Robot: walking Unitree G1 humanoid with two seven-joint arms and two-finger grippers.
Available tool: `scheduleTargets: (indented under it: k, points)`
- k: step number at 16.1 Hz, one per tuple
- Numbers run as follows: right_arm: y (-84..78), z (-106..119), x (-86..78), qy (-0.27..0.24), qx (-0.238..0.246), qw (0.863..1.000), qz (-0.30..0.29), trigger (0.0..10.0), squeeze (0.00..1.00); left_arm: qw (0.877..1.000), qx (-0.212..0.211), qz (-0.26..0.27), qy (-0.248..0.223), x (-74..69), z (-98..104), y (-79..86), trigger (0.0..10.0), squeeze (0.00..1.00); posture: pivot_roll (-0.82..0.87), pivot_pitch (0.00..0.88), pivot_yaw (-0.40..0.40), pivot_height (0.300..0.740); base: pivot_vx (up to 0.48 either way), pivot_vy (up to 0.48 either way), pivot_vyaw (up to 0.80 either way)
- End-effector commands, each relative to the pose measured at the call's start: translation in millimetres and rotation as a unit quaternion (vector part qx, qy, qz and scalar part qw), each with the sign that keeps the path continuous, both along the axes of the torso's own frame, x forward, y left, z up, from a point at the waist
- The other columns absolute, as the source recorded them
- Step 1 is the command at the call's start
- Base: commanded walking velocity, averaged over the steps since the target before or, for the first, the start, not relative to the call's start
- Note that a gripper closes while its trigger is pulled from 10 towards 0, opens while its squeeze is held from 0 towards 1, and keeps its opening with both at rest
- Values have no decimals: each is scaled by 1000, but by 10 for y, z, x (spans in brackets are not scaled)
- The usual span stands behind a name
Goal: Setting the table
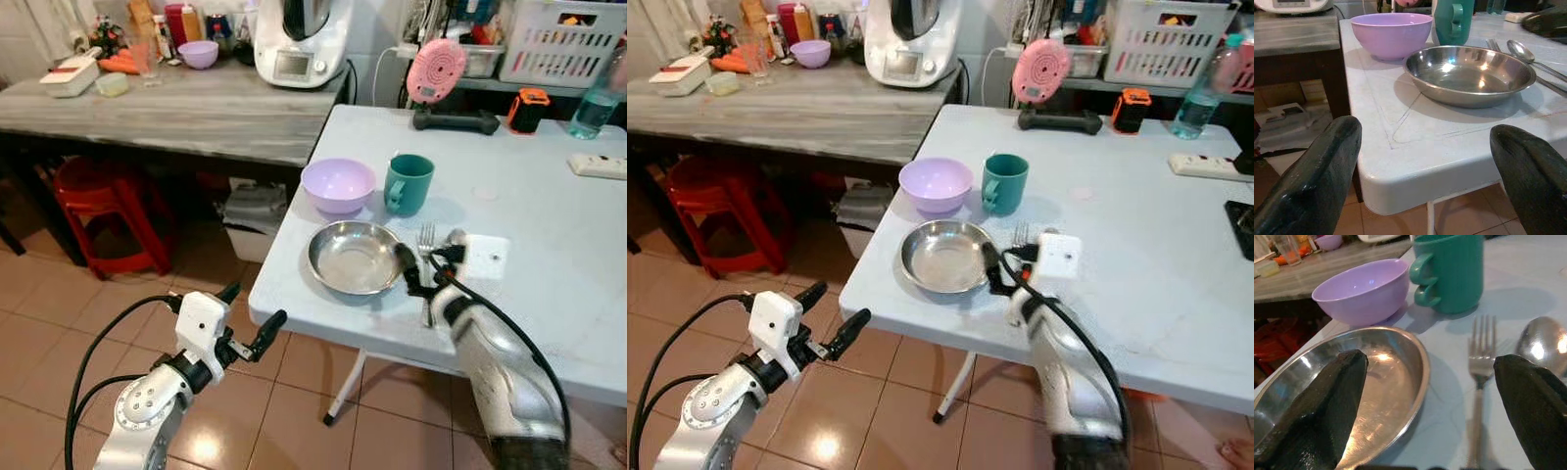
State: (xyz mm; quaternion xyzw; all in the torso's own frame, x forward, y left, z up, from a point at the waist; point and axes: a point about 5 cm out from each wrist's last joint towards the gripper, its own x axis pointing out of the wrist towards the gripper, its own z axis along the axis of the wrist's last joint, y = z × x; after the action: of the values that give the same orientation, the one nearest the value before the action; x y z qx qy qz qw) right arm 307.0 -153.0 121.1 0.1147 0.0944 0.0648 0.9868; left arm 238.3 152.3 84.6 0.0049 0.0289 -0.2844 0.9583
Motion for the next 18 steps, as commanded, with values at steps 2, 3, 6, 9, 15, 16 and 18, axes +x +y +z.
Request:
scheduleTargets:
  k: [2, 3, 6, 9, 15, 16, 18]
  points:
    - [133, -17, 69, 18, 13, 999, 25, 10000, 0, 1000, 6, -7, -12, 2, 60, -12, 10000, 0, 3, 19, 23, 740, 0, 0, 0]
    - [176, -39, 94, 32, 25, 999, 30, 10000, 0, 1000, 8, -14, -15, 2, 69, -20, 10000, 0, 3, 19, 25, 740, 0, 0, 0]
    - [186, -132, 147, 71, 44, 996, 24, 10000, 0, 999, 10, -28, -24, 21, 111, -39, 10000, 0, 9, 19, 26, 740, 0, 0, 0]
    - [156, -159, 171, 78, 44, 996, 16, 10000, 0, 999, 12, -28, -25, 22, 112, -35, 10000, 0, 14, 16, 29, 740, 0, 0, 0]
    - [203, -143, 365, 85, 64, 994, 29, 706, 0, 998, 8, -48, -32, 19, 120, -92, 10000, 0, 18, 6, 33, 740, 0, 0, 0]
    - [240, -138, 381, 86, 64, 994, 34, 0, 0, 998, 8, -49, -31, 24, 120, -94, 10000, 0, 19, 5, 33, 740, 0, 0, 0]
    - [308, -179, 397, 97, 65, 992, 43, 0, 0, 998, 4, -55, -30, 31, 118, -113, 10000, 0, 21, 1, 31, 740, 0, 0, 0]
